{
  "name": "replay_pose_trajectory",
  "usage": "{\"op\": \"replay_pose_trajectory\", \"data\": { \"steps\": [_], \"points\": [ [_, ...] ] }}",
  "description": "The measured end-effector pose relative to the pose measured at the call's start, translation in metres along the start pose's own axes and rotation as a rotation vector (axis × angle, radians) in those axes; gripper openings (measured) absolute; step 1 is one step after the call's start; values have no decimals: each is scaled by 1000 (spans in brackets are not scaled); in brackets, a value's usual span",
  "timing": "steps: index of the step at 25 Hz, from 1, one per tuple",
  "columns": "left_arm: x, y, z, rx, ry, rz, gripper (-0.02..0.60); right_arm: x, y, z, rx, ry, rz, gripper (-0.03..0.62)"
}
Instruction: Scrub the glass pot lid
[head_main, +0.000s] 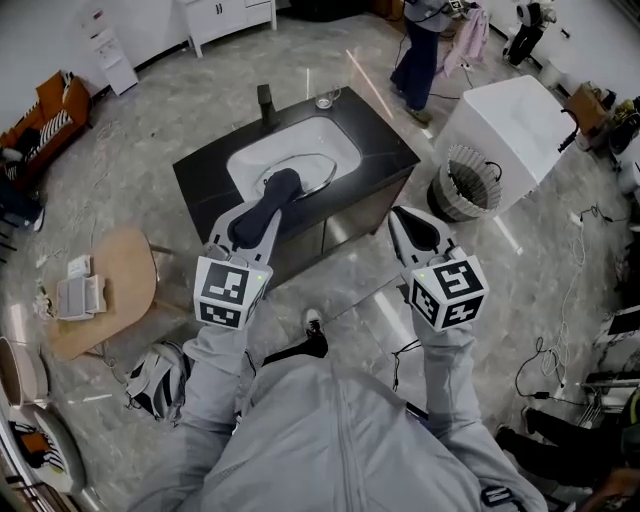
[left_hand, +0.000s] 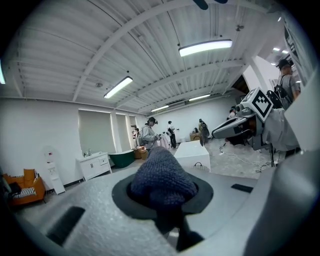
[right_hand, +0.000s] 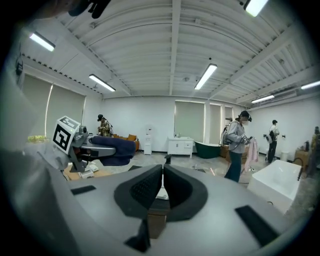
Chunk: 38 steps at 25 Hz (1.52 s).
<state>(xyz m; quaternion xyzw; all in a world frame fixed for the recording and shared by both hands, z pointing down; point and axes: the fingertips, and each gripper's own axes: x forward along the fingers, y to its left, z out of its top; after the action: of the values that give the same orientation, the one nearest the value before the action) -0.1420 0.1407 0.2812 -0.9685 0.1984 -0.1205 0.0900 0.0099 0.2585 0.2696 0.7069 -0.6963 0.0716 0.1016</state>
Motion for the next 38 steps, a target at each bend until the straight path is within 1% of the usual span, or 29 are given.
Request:
{"op": "replay_pose_trajectory", "data": {
  "steps": [5,8,12,20,26,30,36,38],
  "points": [
    [52,40,4,-18,3,20,83,50,-36,14,-15,19,4,31],
    [80,55,4,-26,7,21,83,77,-56,20,-15,24,5,31],
    [109,74,-3,-38,16,22,83,111,-72,21,-14,42,12,31],
    [144,104,-20,-67,45,36,83,159,-87,19,-12,85,48,31],
    [157,109,-35,-94,77,36,83,179,-92,10,7,120,71,32],
    [167,113,-55,-121,120,46,83,200,-100,6,15,140,104,31],
    [186,127,-110,-183,237,52,83,257,-108,-5,3,187,171,32],
    [195,129,-129,-207,286,59,83,277,-112,-10,-5,209,208,32]
  ]
}}
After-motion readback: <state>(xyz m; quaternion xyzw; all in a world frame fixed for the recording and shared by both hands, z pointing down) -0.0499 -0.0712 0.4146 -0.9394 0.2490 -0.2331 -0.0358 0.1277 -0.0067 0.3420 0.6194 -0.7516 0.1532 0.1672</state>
